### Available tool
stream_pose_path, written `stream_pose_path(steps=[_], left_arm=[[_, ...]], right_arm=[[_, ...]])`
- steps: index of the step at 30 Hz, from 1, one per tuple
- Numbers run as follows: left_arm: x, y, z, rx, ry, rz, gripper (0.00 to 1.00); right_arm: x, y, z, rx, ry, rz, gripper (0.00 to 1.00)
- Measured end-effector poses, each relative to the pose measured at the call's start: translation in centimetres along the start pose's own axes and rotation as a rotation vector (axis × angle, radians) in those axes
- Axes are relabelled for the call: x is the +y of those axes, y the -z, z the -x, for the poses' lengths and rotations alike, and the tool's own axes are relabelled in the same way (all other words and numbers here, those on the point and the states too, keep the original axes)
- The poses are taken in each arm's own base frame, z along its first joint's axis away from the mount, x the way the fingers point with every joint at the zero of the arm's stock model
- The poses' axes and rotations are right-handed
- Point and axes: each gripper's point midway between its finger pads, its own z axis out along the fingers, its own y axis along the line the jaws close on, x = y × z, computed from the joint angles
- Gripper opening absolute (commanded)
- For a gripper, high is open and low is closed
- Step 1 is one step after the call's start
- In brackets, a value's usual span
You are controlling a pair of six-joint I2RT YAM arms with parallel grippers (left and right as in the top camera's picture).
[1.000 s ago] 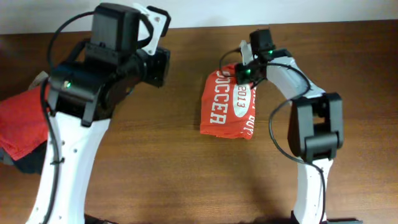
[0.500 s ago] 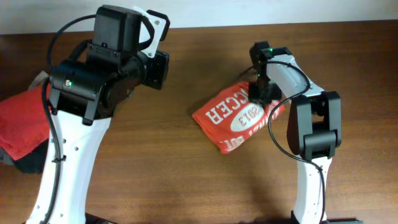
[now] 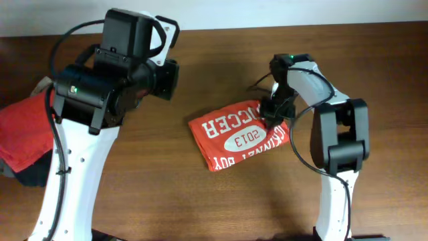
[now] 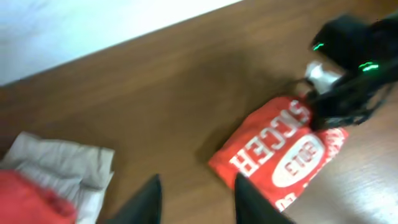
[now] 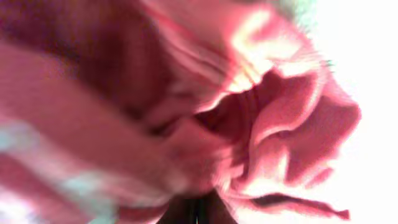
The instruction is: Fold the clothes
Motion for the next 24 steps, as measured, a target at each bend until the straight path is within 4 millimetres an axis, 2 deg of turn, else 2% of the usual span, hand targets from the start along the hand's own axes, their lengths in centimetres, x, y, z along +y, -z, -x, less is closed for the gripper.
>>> stream_pose_path(steps=[2, 5, 8, 10, 12, 14, 16, 18, 21, 24], left_arm=[[0.6, 0.0, -0.3, 0.014, 0.0, 0.036, 0.46], [1.4, 0.0, -1.0, 0.042, 0.022, 0.071, 0.46], [2.9, 0.2, -2.6, 0.101, 0.094, 0.116, 0.46], [4.5, 0.3, -3.7, 0.14, 0.167, 0.159, 0.5], [6.0, 0.1, -4.9, 0.177, 0.247, 0.188, 0.5], [6.6, -0.7, -6.3, 0.226, 0.308, 0.182, 0.5], [6.5, -2.5, -8.5, 0.303, 0.363, 0.143, 0.5], [5.5, -5.0, -10.6, 0.374, 0.403, 0.074, 0.5], [2.7, -10.2, -13.3, 0.417, 0.458, -0.097, 0.5], [-0.4, -14.5, -16.0, 0.424, 0.508, -0.28, 0.5]], right_arm=[[0.4, 1.7, 0.4, -0.062, 0.023, 0.012, 0.04], [1.1, 5.6, 0.7, -0.196, 0.087, 0.026, 0.04], [1.8, 10.2, 0.0, -0.323, 0.16, 0.048, 0.05], [2.2, 12.5, -0.7, -0.385, 0.217, 0.059, 0.05], [2.7, 13.8, -1.3, -0.421, 0.269, 0.065, 0.05], [3.0, 14.0, -1.6, -0.427, 0.304, 0.062, 0.09], [3.4, 13.6, -1.7, -0.42, 0.338, 0.055, 0.15], [3.8, 13.4, -1.9, -0.414, 0.372, 0.051, 0.23], [4.4, 13.1, -2.3, -0.407, 0.415, 0.048, 0.3], [4.7, 13.0, -2.5, -0.404, 0.436, 0.047, 0.3]])
